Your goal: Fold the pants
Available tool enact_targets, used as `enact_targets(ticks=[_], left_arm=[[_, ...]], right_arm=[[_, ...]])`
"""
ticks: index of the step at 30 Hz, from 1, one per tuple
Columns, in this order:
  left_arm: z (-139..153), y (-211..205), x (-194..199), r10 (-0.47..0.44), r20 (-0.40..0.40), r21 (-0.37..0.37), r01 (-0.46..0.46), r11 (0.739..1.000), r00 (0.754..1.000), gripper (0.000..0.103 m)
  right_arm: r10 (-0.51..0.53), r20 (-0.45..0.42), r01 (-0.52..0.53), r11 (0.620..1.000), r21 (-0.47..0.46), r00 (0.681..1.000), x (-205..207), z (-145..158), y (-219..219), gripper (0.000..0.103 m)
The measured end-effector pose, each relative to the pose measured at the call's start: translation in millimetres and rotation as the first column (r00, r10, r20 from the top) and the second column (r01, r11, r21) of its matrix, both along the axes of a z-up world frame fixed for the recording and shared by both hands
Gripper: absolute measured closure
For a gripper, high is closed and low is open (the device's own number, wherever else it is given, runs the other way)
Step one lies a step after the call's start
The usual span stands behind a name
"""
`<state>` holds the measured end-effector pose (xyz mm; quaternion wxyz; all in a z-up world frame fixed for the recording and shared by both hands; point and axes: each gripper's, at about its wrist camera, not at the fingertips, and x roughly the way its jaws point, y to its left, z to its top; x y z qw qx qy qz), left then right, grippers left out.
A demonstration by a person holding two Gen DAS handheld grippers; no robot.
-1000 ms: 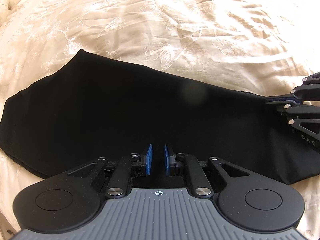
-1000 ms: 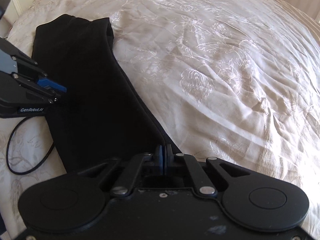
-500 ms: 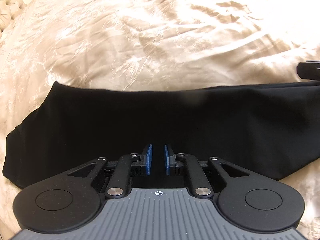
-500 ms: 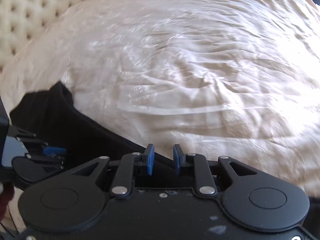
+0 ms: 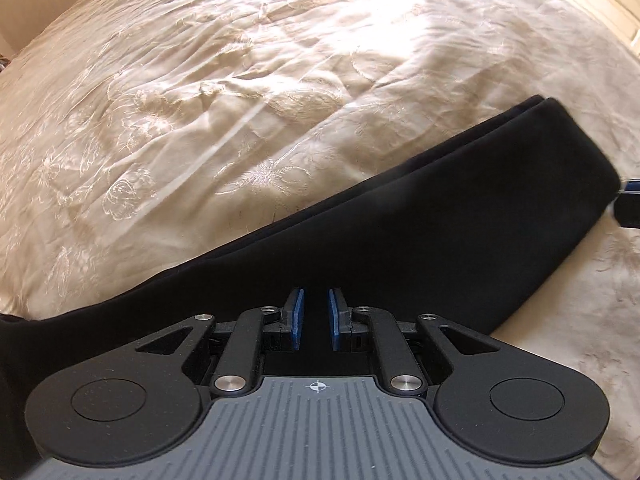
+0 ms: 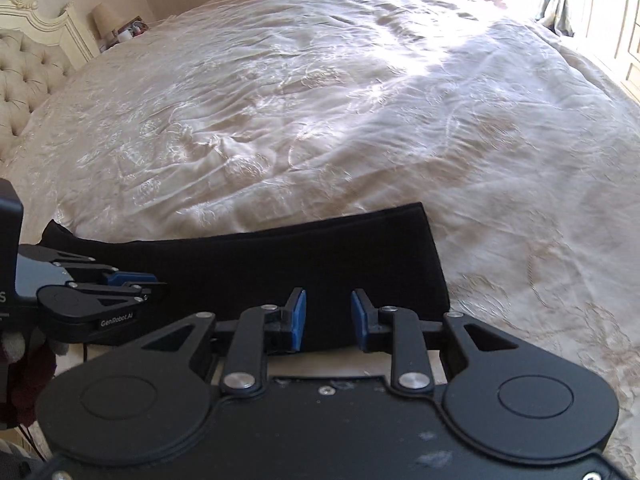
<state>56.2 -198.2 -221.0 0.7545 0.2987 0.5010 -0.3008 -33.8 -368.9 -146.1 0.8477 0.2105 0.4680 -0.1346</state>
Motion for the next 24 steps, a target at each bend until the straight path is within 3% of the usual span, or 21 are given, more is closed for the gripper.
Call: enact_targets(ticks=[10,18,24], left_arm=[[-4.9,-24.8,34.8,0.060,0.034,0.066,-0.062,0.996,0.998,0.090],[-10.2,-30.9,27.6,0.010,0.074,0.110,-0.018,0.994,0.997,0.091],[-10.0,-40.0,38.6,0.026,0.094,0.119,-0.038,0.992,0.995,0.090]], right_arm=[[-0.050,0.007,0.050,0.998,0.031,0.999,-20.6,-4.9,-30.6,0.070],[-0.003,-0.035,0.004,0.999,0.043,0.999,-3.8,-23.2,-64.1,0.064],[-0.037,-0.018,0.038,0.998,0.054,0.999,-5.4,-27.2,-76.0,0.063]])
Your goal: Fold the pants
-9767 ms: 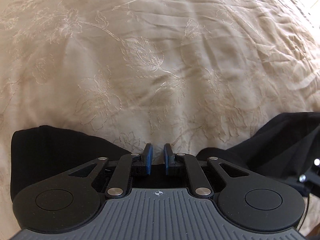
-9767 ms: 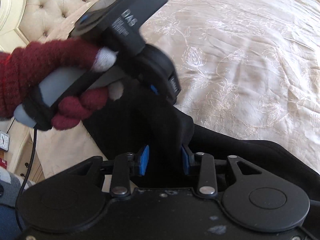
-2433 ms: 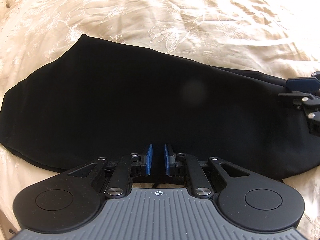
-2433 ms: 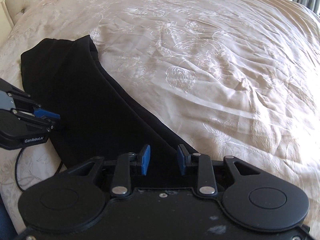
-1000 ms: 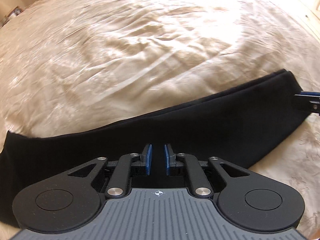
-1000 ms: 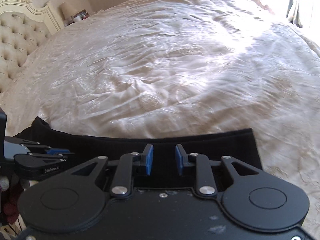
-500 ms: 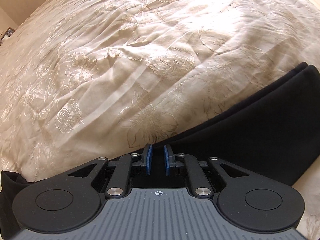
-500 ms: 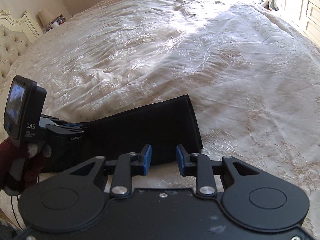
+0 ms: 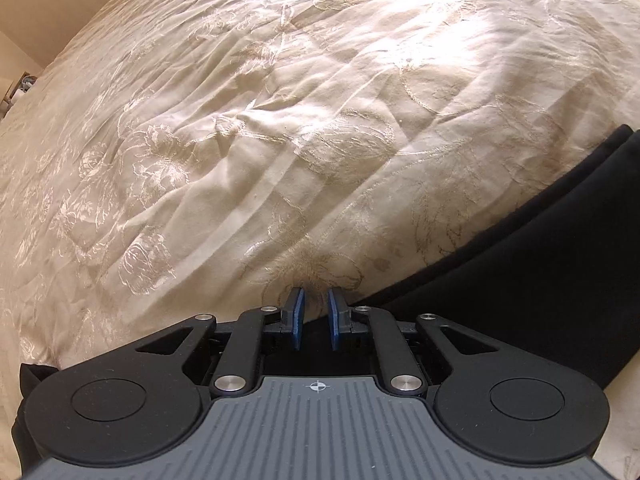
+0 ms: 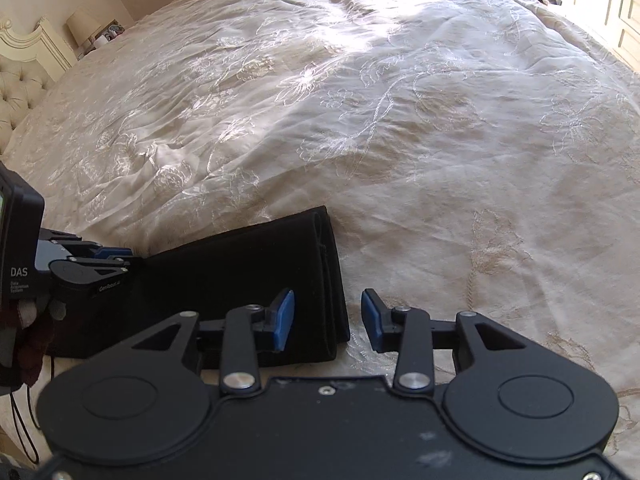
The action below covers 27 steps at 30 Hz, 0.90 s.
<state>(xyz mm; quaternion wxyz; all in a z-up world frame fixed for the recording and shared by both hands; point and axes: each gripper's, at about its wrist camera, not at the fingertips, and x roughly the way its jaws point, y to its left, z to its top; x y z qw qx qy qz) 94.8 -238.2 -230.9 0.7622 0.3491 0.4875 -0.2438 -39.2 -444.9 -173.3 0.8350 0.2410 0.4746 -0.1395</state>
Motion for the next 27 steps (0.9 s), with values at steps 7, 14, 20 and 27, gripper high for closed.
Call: enact_targets(ticks=[7,14,20,27], left_arm=[[1.9,-0.6,6.1,0.023,-0.015,-0.003,-0.023,1.000,1.000,0.090],[21.5,12.2,3.8,0.082,-0.017,-0.066,-0.083,0.994,0.996,0.090],[32.1,-0.1,-12.9,0.038,-0.034,-0.125,-0.042,0.991,0.999,0.090],[21.9,-29.5,-37.3,-0.065,-0.109,-0.153,0.048,0.987,0.992,0.090]], right_arm=[[0.072,0.062,-0.073,0.997,0.009,0.995,17.5,3.9,-3.6,0.063],[0.110,0.048,-0.111,0.993,0.028,0.993,39.8,-11.3,-8.7,0.090],[0.076,0.061,-0.075,0.997,-0.025,0.995,44.9,-7.6,-13.9,0.091],[-0.018,0.068,0.014,0.998,0.059,0.998,34.9,-12.6,-25.7,0.075]])
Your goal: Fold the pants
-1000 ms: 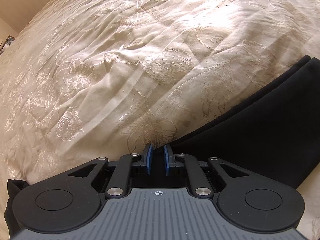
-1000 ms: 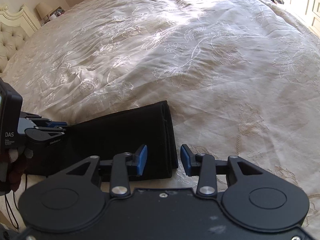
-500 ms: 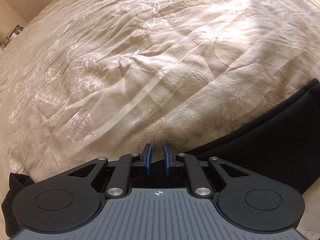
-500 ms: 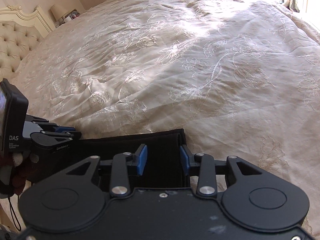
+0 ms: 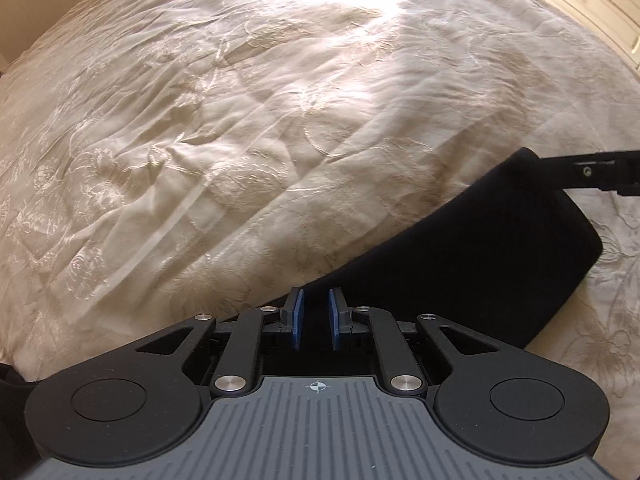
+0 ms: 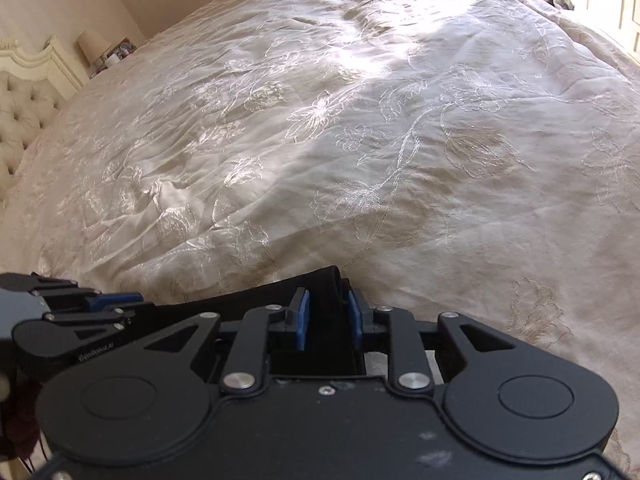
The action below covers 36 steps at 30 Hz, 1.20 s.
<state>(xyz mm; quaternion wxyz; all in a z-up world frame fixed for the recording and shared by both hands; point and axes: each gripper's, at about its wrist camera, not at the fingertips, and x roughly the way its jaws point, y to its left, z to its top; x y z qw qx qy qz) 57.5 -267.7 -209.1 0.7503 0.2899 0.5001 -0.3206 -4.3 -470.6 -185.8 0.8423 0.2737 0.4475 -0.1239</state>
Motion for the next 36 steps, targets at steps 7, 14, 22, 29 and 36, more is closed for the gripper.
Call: enact_targets(ticks=[7,14,22,29,36], left_arm=[[-20.7,-11.5,-0.3,-0.002,-0.012,0.060,0.002,0.998,1.000,0.090],[-20.3,-7.8,-1.8,-0.014,-0.011,0.046,0.014,0.999,1.000,0.090],[-21.1,-9.5,-4.8,-0.014,0.000,0.049,0.014,0.999,1.000,0.090],[-21.3,-9.6,-4.0,-0.010,-0.005,0.047,0.010,0.999,1.000,0.090],[-20.8,-8.0,-1.7,-0.006,-0.012,0.041,0.006,0.999,1.000,0.090]], right_arm=[[-0.057,-0.014,0.058,0.996,0.073,0.998,-27.8,-1.3,-16.7,0.062],[-0.014,-0.021,0.017,0.985,0.173,1.000,-26.9,-13.0,-17.2,0.057],[0.066,-0.052,-0.054,0.978,0.203,0.996,-12.2,-34.1,-17.5,0.054],[0.108,-0.030,-0.095,0.957,0.274,0.994,-3.1,-48.0,-22.4,0.047],[0.060,-0.022,-0.047,0.925,0.378,0.998,-1.3,-53.5,-27.6,0.069]])
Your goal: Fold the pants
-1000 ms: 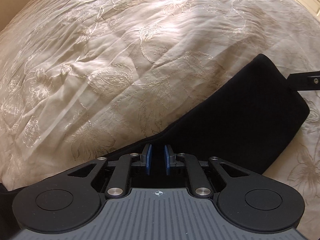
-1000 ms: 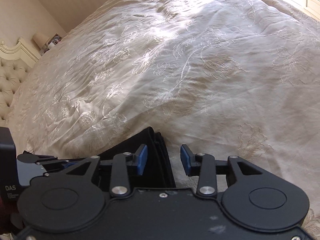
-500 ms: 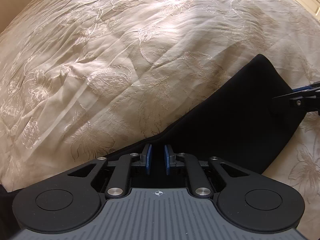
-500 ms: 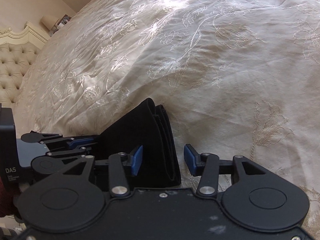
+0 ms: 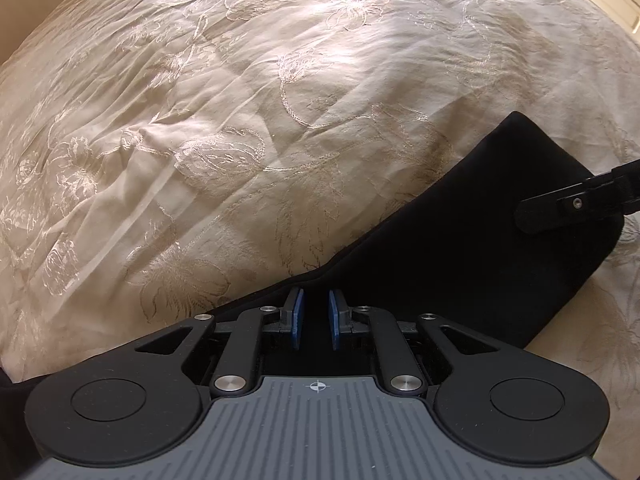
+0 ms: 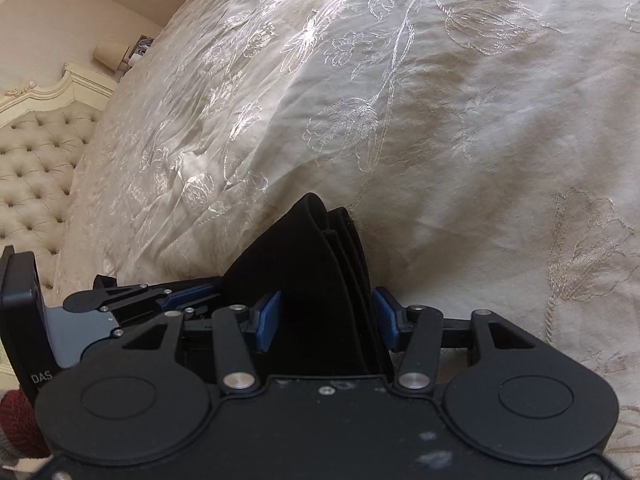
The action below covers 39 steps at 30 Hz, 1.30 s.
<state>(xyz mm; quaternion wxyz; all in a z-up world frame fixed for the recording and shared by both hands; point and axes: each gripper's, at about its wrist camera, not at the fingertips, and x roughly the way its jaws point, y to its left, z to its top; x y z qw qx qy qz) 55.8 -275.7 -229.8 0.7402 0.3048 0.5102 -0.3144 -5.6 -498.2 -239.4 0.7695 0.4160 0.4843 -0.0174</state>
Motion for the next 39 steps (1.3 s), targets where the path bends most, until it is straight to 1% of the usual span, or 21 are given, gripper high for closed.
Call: enact_targets(ticks=[1,2,4,7,10,13,16,18,20,21,23,24,25,28,31,33,35,36,37,39], left_arm=[[1.8,1.5,2.1,0.003,-0.010,-0.008,-0.003,1.000,1.000,0.090],[4.6,4.6,4.8,0.010,-0.024,-0.021,-0.011,1.000,1.000,0.089],[13.2,16.0,13.4,0.063,-0.044,-0.052,-0.065,0.997,0.997,0.089],[24.1,41.9,25.4,0.161,-0.036,-0.075,-0.163,0.984,0.986,0.089],[25.5,69.6,37.6,0.250,-0.046,-0.061,-0.252,0.966,0.967,0.089],[23.7,84.0,44.0,0.287,-0.054,-0.052,-0.290,0.956,0.956,0.089],[17.3,83.7,44.6,0.276,-0.063,-0.039,-0.279,0.960,0.959,0.089],[10.0,74.9,42.8,0.243,-0.044,-0.022,-0.244,0.970,0.969,0.089],[0.7,63.0,40.3,0.201,-0.019,0.017,-0.201,0.979,0.979,0.090],[-3.0,57.1,40.5,0.184,-0.004,0.039,-0.183,0.982,0.983,0.090],[-2.0,51.5,39.5,0.169,0.020,0.053,-0.170,0.984,0.985,0.091],[1.4,52.1,40.2,0.179,0.018,0.050,-0.179,0.982,0.984,0.091],[6.5,55.2,39.9,0.195,0.013,0.030,-0.196,0.980,0.981,0.091],[24.2,68.4,30.0,0.219,-0.013,-0.056,-0.219,0.974,0.976,0.090],[30.8,76.3,12.2,0.183,-0.060,-0.110,-0.188,0.976,0.981,0.089],[24.1,79.4,1.2,0.161,-0.095,-0.105,-0.170,0.980,0.982,0.089],[8.3,80.4,-3.5,0.156,-0.119,-0.056,-0.164,0.985,0.981,0.089],[3.4,80.9,-6.0,0.144,-0.115,-0.046,-0.150,0.988,0.983,0.089],[3.1,81.9,-7.9,0.126,-0.102,-0.050,-0.132,0.990,0.987,0.089],[8.3,83.8,-5.3,0.121,-0.112,-0.068,-0.129,0.989,0.986,0.090]], right_arm=[[-0.001,0.007,0.001,1.000,0.009,1.000,-0.9,1.0,0.4,0.086],[0.000,0.017,0.000,0.999,0.043,1.000,-1.8,1.2,0.9,0.089],[-0.016,0.027,0.016,1.000,0.015,0.999,-3.9,10.2,7.4,0.089],[-0.023,0.041,0.025,0.999,-0.047,0.999,-5.8,29.1,18.5,0.089],[-0.041,0.063,0.047,0.995,-0.086,0.997,-9.5,48.1,26.4,0.090],[-0.075,0.087,0.084,0.992,-0.097,0.993,-15.3,63.7,28.7,0.092],[-0.093,0.102,0.104,0.989,-0.108,0.990,-18.7,73.9,31.6,0.093],[-0.094,0.105,0.107,0.987,-0.123,0.990,-19.1,77.2,35.3,0.094],[-0.095,0.103,0.107,0.986,-0.126,0.990,-21.1,79.4,37.7,0.094],[-0.098,0.104,0.111,0.986,-0.127,0.990,-20.0,80.0,41.0,0.094],[-0.105,0.111,0.119,0.985,-0.124,0.988,-19.9,81.9,43.4,0.094],[-0.110,0.116,0.124,0.985,-0.119,0.987,-19.8,83.5,44.5,0.094],[-0.111,0.122,0.126,0.985,-0.120,0.986,-19.1,85.3,46.2,0.094],[-0.104,0.131,0.122,0.983,-0.135,0.986,-15.1,92.0,52.8,0.094],[-0.107,0.136,0.126,0.982,-0.144,0.985,-15.5,97.1,57.5,0.094],[-0.114,0.136,0.133,0.980,-0.147,0.984,-17.2,99.5,60.8,0.094],[-0.119,0.133,0.139,0.978,-0.153,0.984,-18.5,101.4,63.9,0.094],[-0.124,0.132,0.144,0.977,-0.158,0.984,-19.1,103.1,66.6,0.094],[-0.127,0.131,0.148,0.976,-0.160,0.983,-19.5,104.2,68.3,0.094],[-0.131,0.122,0.151,0.974,-0.169,0.984,-20.0,106.9,73.0,0.094]])
